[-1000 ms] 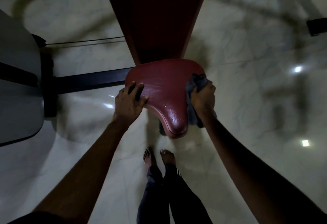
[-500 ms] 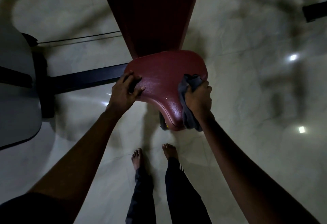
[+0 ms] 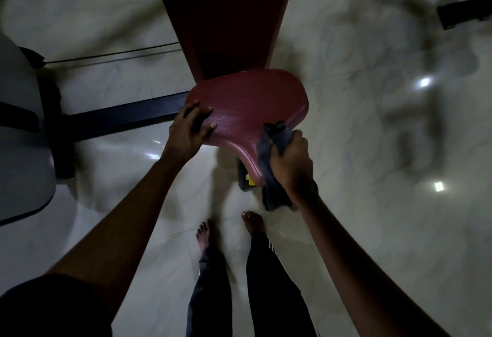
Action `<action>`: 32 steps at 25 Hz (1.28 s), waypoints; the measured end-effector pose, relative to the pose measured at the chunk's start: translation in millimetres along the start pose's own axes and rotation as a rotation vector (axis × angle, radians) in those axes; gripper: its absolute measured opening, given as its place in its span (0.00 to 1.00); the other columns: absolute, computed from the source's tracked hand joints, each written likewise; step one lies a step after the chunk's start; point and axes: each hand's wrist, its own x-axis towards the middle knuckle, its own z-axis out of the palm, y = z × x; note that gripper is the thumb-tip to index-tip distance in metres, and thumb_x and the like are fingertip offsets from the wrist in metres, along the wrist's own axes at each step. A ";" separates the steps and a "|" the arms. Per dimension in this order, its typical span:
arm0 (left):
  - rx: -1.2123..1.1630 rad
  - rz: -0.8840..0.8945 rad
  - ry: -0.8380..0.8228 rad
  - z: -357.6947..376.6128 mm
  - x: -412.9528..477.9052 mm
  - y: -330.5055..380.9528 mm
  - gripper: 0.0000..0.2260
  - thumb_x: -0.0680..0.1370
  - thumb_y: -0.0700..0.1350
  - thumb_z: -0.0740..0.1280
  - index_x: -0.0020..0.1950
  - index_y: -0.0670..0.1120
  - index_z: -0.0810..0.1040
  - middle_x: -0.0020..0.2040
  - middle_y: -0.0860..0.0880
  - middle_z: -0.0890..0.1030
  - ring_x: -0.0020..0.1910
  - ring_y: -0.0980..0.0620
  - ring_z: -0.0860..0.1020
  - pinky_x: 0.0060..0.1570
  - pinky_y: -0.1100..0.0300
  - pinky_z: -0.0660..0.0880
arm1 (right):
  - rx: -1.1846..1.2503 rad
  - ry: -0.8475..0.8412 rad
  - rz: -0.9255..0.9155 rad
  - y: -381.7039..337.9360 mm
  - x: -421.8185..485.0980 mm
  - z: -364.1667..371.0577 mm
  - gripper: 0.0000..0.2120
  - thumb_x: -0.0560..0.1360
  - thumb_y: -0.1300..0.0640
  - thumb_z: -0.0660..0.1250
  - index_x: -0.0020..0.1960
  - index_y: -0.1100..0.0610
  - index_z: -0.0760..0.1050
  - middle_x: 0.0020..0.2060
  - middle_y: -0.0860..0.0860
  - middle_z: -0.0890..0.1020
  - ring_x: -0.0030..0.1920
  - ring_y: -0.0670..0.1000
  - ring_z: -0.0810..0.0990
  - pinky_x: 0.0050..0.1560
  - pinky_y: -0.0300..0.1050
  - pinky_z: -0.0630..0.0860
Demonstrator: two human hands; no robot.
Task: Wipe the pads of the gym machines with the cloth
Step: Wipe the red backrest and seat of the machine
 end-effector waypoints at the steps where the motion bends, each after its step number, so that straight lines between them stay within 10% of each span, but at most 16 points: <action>1: -0.005 0.001 -0.002 -0.4 -1.2 1.0 0.20 0.77 0.57 0.68 0.68 0.54 0.75 0.75 0.51 0.65 0.68 0.61 0.61 0.67 0.57 0.65 | -0.056 0.019 -0.121 3.6 -18.6 3.3 0.20 0.78 0.50 0.66 0.65 0.62 0.69 0.58 0.59 0.77 0.54 0.62 0.79 0.49 0.53 0.77; 11: -0.016 0.119 -0.079 -26.0 3.5 -9.0 0.17 0.79 0.45 0.70 0.68 0.50 0.78 0.73 0.47 0.71 0.71 0.57 0.66 0.67 0.73 0.59 | -0.784 -0.155 -0.634 -23.1 -25.3 17.9 0.40 0.64 0.49 0.78 0.73 0.55 0.69 0.70 0.52 0.75 0.71 0.61 0.70 0.62 0.58 0.71; 15: 0.060 0.138 -0.147 -32.3 8.7 -18.0 0.23 0.78 0.33 0.64 0.69 0.52 0.76 0.74 0.47 0.71 0.74 0.53 0.67 0.76 0.48 0.55 | -0.782 -0.103 -0.717 -3.6 -35.0 10.4 0.42 0.58 0.51 0.82 0.70 0.55 0.73 0.67 0.50 0.77 0.68 0.61 0.74 0.58 0.56 0.73; 23: 0.029 0.186 -0.126 -29.6 10.4 -27.3 0.17 0.79 0.50 0.68 0.68 0.54 0.78 0.73 0.49 0.72 0.72 0.56 0.69 0.74 0.46 0.61 | -0.978 -0.238 -0.830 -49.8 -22.8 58.6 0.33 0.73 0.55 0.70 0.76 0.57 0.66 0.77 0.53 0.64 0.75 0.61 0.65 0.71 0.60 0.63; 27: -0.037 0.179 -0.142 -35.0 10.7 -22.8 0.17 0.78 0.47 0.70 0.67 0.50 0.79 0.72 0.48 0.73 0.71 0.57 0.69 0.73 0.61 0.63 | -1.060 -0.257 -0.944 -27.8 -25.0 37.3 0.36 0.63 0.52 0.78 0.70 0.59 0.75 0.72 0.53 0.73 0.70 0.61 0.72 0.67 0.60 0.69; 30: -0.051 0.174 -0.116 -34.8 7.6 -21.4 0.17 0.79 0.39 0.68 0.67 0.48 0.78 0.72 0.46 0.72 0.70 0.60 0.67 0.65 0.80 0.55 | -1.157 -0.226 -1.026 -35.6 -25.3 49.5 0.25 0.74 0.52 0.62 0.69 0.58 0.76 0.72 0.54 0.73 0.72 0.61 0.70 0.70 0.60 0.68; 32: -0.027 0.178 -0.142 -36.8 9.4 -22.6 0.19 0.79 0.35 0.65 0.69 0.49 0.77 0.73 0.47 0.71 0.71 0.60 0.66 0.71 0.72 0.59 | -1.203 -0.283 -1.068 -41.6 -22.8 70.0 0.24 0.79 0.55 0.53 0.72 0.58 0.73 0.76 0.54 0.67 0.77 0.62 0.62 0.74 0.63 0.62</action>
